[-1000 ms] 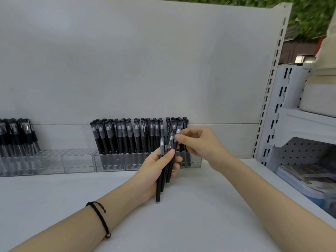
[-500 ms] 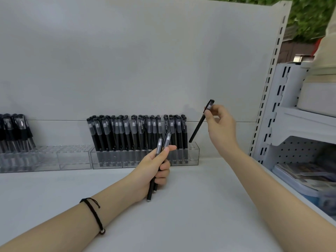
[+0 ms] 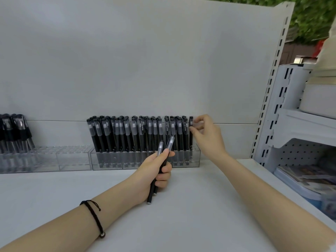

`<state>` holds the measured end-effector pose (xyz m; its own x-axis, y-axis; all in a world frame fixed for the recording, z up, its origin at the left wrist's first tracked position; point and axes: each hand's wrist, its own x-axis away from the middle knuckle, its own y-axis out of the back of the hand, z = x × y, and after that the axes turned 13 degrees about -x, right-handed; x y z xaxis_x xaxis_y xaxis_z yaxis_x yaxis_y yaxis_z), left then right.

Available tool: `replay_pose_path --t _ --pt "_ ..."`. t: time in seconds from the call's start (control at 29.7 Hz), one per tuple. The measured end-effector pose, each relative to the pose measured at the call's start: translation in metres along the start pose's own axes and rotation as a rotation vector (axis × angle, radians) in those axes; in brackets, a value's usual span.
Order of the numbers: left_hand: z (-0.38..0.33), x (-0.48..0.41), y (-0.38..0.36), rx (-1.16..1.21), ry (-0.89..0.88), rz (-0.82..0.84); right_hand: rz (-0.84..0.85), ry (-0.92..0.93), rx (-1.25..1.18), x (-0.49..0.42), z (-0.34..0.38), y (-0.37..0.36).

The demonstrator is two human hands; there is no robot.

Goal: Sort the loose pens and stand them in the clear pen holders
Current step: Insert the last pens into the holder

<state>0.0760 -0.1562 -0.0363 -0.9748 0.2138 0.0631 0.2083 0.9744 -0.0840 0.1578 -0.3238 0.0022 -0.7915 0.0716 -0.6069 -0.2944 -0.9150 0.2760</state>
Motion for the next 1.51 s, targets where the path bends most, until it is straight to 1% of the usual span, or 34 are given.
replay_pose_path --t 0.13,0.2,0.27,0.3,0.37,0.47,0.54,0.61,0.77,0.98,1.04,1.08,1.14,1.21,1.28,1.38,1.51 --pt "0.001 0.0 0.002 0.034 0.006 0.031 -0.046 -0.028 0.022 0.002 0.0 0.003" --pt "0.002 -0.001 0.003 0.052 0.002 0.043 -0.106 0.004 0.056 0.007 0.002 0.006" --pt "0.003 0.0 0.004 0.038 -0.026 0.045 -0.127 0.052 0.024 0.012 0.006 0.008" --pt "0.003 0.0 0.003 0.025 -0.042 0.04 -0.102 0.07 -0.014 0.015 0.009 0.008" --pt "0.003 0.002 0.001 -0.005 -0.066 0.022 0.007 0.078 -0.093 0.022 0.017 0.005" --pt "0.002 0.003 -0.001 -0.022 -0.098 -0.001 0.224 0.025 -0.163 0.035 0.03 -0.004" --pt "0.003 0.003 -0.001 -0.048 -0.111 -0.008 0.329 -0.011 -0.248 0.04 0.034 -0.008" --pt "0.005 0.002 -0.002 -0.094 -0.12 -0.021 0.358 -0.072 -0.333 0.041 0.035 -0.008" --pt "0.007 -0.001 -0.003 -0.146 -0.104 -0.059 0.373 -0.225 -0.398 0.041 0.031 -0.009" --pt "0.005 -0.002 -0.002 -0.12 -0.085 -0.077 0.441 -0.276 -0.44 0.041 0.035 -0.009" --pt "0.004 -0.005 -0.001 -0.061 -0.031 -0.082 0.414 -0.291 -0.464 0.038 0.035 -0.006" --pt "0.004 -0.006 0.0 -0.01 0.002 -0.081 0.369 -0.301 -0.492 0.035 0.034 -0.005" --pt "0.004 -0.008 0.002 0.095 0.048 -0.07 0.207 -0.277 -0.561 0.028 0.033 -0.001" --pt "0.004 -0.009 0.004 0.152 0.066 -0.065 0.0 -0.152 -0.565 0.021 0.031 0.004" --pt "0.004 -0.011 0.004 0.157 0.076 -0.067 -0.146 0.021 -0.449 0.016 0.026 0.011" --pt "0.004 -0.011 0.003 0.144 0.082 -0.071 -0.207 0.164 -0.331 0.012 0.017 0.017" --pt "0.003 -0.01 0.003 0.136 0.079 -0.068 -0.167 0.227 -0.206 0.01 0.012 0.017"
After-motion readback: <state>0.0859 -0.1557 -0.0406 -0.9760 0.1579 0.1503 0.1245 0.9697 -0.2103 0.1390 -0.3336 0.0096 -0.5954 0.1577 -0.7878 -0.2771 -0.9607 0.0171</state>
